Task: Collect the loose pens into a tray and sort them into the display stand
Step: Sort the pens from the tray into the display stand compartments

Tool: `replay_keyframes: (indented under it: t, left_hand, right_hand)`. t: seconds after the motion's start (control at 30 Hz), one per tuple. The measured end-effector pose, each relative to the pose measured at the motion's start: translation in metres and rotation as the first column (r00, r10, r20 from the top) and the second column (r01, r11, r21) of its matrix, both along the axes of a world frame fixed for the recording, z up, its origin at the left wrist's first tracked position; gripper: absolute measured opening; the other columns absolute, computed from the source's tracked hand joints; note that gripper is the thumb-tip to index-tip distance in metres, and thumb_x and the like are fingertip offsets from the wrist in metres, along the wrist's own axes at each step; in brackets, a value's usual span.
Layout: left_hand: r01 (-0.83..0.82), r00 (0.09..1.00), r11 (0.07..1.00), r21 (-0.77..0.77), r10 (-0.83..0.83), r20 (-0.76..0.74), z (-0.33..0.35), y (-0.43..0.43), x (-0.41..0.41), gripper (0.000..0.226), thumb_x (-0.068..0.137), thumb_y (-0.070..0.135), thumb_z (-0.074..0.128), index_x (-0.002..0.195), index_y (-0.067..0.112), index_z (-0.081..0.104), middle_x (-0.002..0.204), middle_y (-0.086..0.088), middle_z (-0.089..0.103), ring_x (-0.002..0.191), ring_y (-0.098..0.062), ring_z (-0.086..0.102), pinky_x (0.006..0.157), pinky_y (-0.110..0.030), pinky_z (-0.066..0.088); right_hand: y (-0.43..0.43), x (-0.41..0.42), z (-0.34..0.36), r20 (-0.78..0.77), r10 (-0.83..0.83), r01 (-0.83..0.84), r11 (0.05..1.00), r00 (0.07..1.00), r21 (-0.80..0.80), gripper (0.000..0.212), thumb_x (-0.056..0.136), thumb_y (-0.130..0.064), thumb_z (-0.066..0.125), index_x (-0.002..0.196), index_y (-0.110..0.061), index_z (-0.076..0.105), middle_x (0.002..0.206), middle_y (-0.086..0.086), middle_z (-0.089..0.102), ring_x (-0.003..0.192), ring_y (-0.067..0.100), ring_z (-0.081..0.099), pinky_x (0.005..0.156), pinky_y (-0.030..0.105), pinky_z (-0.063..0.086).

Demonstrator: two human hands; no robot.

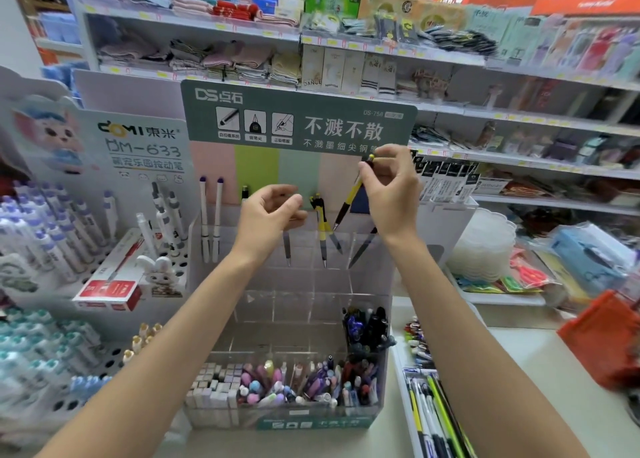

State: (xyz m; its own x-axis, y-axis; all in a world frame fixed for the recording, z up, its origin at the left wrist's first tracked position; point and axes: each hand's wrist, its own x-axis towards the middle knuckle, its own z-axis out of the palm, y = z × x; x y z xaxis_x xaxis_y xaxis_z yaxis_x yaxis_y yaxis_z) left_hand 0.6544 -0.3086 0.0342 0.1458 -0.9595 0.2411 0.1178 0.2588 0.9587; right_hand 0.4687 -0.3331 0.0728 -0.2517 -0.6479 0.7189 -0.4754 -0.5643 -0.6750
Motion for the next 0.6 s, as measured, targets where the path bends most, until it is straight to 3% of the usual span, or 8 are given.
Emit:
replay_keyframes:
  t: [0.1,0.2,0.3,0.43,0.53,0.6]
  left_hand:
    - [-0.01,1.0,1.0,0.019,0.011,-0.002,-0.003,0.002,0.004,0.006,0.097,0.006,0.061,0.101,0.01,0.063,0.084,-0.008,0.069,0.065,-0.01,0.067,0.064,-0.023,0.057]
    - [-0.02,1.0,0.999,0.036,0.02,-0.002,-0.003,0.004,0.004,0.007,0.098,0.005,0.059,0.098,0.01,0.063,0.078,-0.006,0.068,0.061,-0.009,0.065,0.062,-0.023,0.057]
    - [-0.023,1.0,0.999,0.044,0.023,0.001,-0.001,0.005,0.003,0.01,0.099,0.005,0.057,0.096,0.012,0.063,0.076,-0.004,0.066,0.059,-0.008,0.064,0.061,-0.022,0.057]
    - [-0.02,1.0,0.998,0.052,0.02,0.009,0.001,0.001,0.001,0.01,0.1,0.007,0.056,0.096,0.013,0.063,0.074,-0.002,0.067,0.059,-0.008,0.064,0.059,-0.021,0.056]
    - [-0.02,1.0,0.999,0.051,0.02,-0.001,0.003,0.0,-0.002,0.009,0.1,0.007,0.056,0.096,0.012,0.063,0.075,-0.004,0.066,0.058,-0.007,0.063,0.058,-0.02,0.055]
    - [-0.022,1.0,0.998,0.052,0.022,-0.003,0.004,0.0,-0.005,0.008,0.1,0.007,0.055,0.098,0.01,0.062,0.075,-0.004,0.065,0.057,-0.006,0.063,0.058,-0.019,0.054]
  right_hand:
    - [-0.007,0.008,-0.021,-0.177,0.013,-0.003,0.999,0.984,0.054,0.016,0.085,-0.008,0.074,0.094,-0.007,0.061,0.081,-0.002,0.065,0.073,0.009,0.063,0.071,0.021,0.053]
    - [-0.013,0.01,-0.045,-0.259,0.046,-0.004,0.987,0.965,0.159,0.014,0.085,-0.013,0.074,0.093,-0.006,0.065,0.087,0.006,0.069,0.08,0.02,0.066,0.076,0.034,0.055]
    - [-0.012,0.007,-0.052,-0.304,0.085,-0.042,0.989,0.949,0.143,0.014,0.089,-0.01,0.069,0.1,-0.003,0.074,0.097,0.009,0.072,0.089,0.017,0.066,0.083,0.036,0.055]
    - [-0.006,-0.004,-0.049,-0.347,0.114,-0.073,0.989,0.931,0.128,0.024,0.09,0.002,0.062,0.11,-0.003,0.073,0.112,0.01,0.071,0.105,0.014,0.063,0.096,0.028,0.051]
    - [-0.001,-0.022,-0.044,-0.284,-0.038,0.058,0.996,0.958,0.065,0.024,0.09,0.002,0.059,0.109,-0.003,0.073,0.106,0.009,0.073,0.099,0.018,0.066,0.091,0.028,0.053]
    - [0.002,-0.025,-0.041,-0.277,-0.054,0.087,0.99,0.959,0.109,0.021,0.09,-0.005,0.062,0.107,-0.007,0.073,0.099,0.006,0.074,0.093,0.02,0.066,0.085,0.032,0.054]
